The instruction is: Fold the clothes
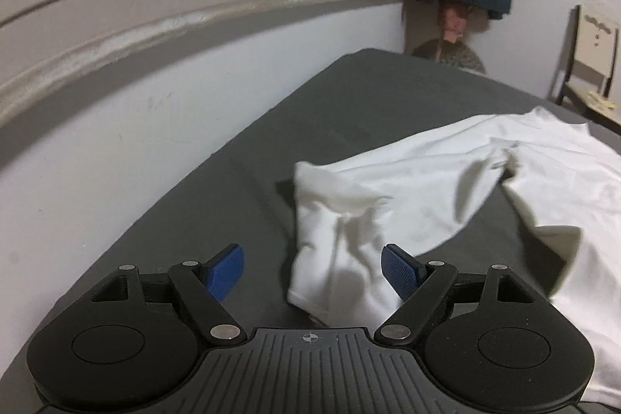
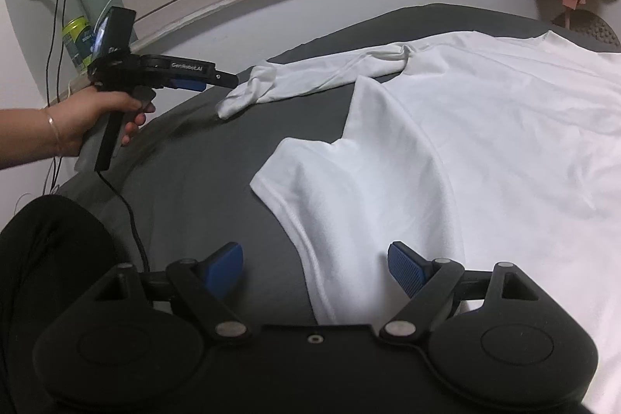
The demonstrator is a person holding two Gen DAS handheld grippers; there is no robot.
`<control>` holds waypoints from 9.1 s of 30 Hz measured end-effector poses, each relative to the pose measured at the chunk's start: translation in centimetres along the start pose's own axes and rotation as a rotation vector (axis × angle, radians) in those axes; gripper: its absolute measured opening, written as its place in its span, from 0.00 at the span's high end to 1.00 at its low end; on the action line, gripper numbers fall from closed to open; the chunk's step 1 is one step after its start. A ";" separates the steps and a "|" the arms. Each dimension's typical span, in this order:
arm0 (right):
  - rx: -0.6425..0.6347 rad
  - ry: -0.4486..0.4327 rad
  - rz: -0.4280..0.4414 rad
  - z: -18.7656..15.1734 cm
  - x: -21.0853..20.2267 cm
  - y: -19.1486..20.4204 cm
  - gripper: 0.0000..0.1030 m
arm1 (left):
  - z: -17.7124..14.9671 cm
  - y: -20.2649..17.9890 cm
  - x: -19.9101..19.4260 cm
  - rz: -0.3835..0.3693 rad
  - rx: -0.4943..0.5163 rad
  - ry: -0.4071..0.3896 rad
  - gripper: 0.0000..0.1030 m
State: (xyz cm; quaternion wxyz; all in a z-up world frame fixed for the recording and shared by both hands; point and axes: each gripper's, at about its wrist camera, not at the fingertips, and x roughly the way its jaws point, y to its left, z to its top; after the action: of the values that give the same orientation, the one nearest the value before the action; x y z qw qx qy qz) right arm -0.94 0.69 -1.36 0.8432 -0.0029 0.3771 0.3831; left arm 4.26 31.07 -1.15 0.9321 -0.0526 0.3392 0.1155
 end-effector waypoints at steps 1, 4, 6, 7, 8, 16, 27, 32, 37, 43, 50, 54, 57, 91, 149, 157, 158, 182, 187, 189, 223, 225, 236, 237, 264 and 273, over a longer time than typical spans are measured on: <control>0.001 0.001 -0.001 0.0 0.0 0.0 0.21 | 0.1 0.3 0.3 0.000 -0.018 0.003 0.21; 0.006 0.003 -0.004 -0.1 0.0 -0.2 0.21 | 0.1 -0.4 1.0 -0.040 0.015 -0.044 0.21; 0.010 0.004 -0.006 -0.1 0.1 -0.3 0.21 | 0.2 -2.1 1.3 -0.055 0.150 -0.049 0.22; 0.012 0.005 -0.007 -0.1 0.1 -0.3 0.21 | 0.2 -3.0 1.4 -0.062 0.217 -0.051 0.22; 0.014 0.006 -0.008 -0.1 0.1 -0.4 0.21 | 0.2 -3.8 1.5 -0.070 0.283 -0.053 0.22; 0.012 0.010 -0.008 -0.1 0.2 -0.6 0.21 | 0.8 -6.2 3.2 -0.146 0.329 0.016 0.91; 0.019 0.003 -0.001 0.0 0.2 -0.8 0.21 | 1.3 -3.0 1.2 0.486 0.539 0.000 0.92; -0.009 0.013 -0.002 -0.2 0.2 -0.2 0.21 | 1.5 0.7 4.2 0.485 0.350 0.175 0.83; -0.001 0.007 -0.007 0.0 0.1 -0.4 0.21 | 1.2 5.4 2.0 0.452 -0.055 0.069 0.14; 0.017 0.017 -0.003 -0.1 0.4 -0.8 0.21 | -1.1 6.5 0.2 0.351 -0.080 0.059 0.14; 0.002 0.013 -0.007 -0.2 0.3 -0.5 0.21 | -2.2 9.5 0.2 0.299 -0.329 -0.017 0.29; 0.011 0.017 -0.007 -0.2 0.3 -0.7 0.21 | -2.6 10.5 1.3 0.255 -0.435 0.000 0.58; 0.006 0.021 -0.005 -0.2 0.3 -0.6 0.21 | -2.2 9.6 2.1 0.258 -0.363 0.023 0.86; -0.293 -0.057 -0.037 1.3 4.6 4.7 0.32 | -1.6 -2.7 -5.0 -0.085 -0.260 -0.089 0.18; -0.337 -0.033 -0.022 -1.3 5.1 8.8 0.74 | 2.9 -9.9 5.6 -0.319 -0.568 0.052 0.00; -0.360 -0.023 0.036 -0.4 3.4 8.8 0.53 | 1.6 -11.2 8.6 -0.504 -0.539 0.132 0.00; -0.371 -0.026 0.039 -0.2 3.1 8.8 0.48 | 1.6 -11.2 8.9 -0.491 -0.525 0.142 0.00; 0.472 0.119 -0.133 22.9 -12.2 8.0 0.00 | 1.8 -11.1 9.6 -0.452 -0.541 0.163 0.00; 0.427 0.147 -0.168 24.0 -12.2 10.2 0.00 | 1.8 -10.9 9.4 -0.444 -0.543 0.158 0.00; 0.412 0.154 -0.172 24.1 -12.1 10.8 0.00 | 1.7 -10.9 9.4 -0.444 -0.544 0.158 0.00; 0.394 0.082 -0.309 10.6 -8.2 2.9 0.00 | 2.4 -9.5 9.6 -0.506 -0.570 0.194 0.00; 0.327 0.071 -0.358 8.2 -6.7 2.9 0.00 | 2.4 -9.4 9.8 -0.492 -0.592 0.182 0.00; -0.029 0.111 -0.169 2.5 0.3 6.6 0.20 | 1.4 -8.8 10.7 -0.574 -0.816 0.099 0.00; -0.029 0.108 -0.159 2.5 0.7 6.6 0.22 | 1.6 -8.3 10.1 -0.566 -0.829 0.059 0.00; -0.952 0.115 -0.593 16.0 19.2 -2.4 0.60 | 0.3 -5.3 11.4 -0.438 -0.877 0.075 0.00; -0.907 0.122 -0.545 14.4 17.0 -3.3 0.95 | 0.3 -5.5 11.5 -0.440 -0.882 0.068 0.00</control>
State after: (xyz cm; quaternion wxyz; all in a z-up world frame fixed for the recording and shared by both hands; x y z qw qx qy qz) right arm 17.48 13.55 -2.85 0.8027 -0.4875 0.2076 0.2736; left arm 14.38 27.91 -8.27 0.8117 -0.5161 0.2693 0.0468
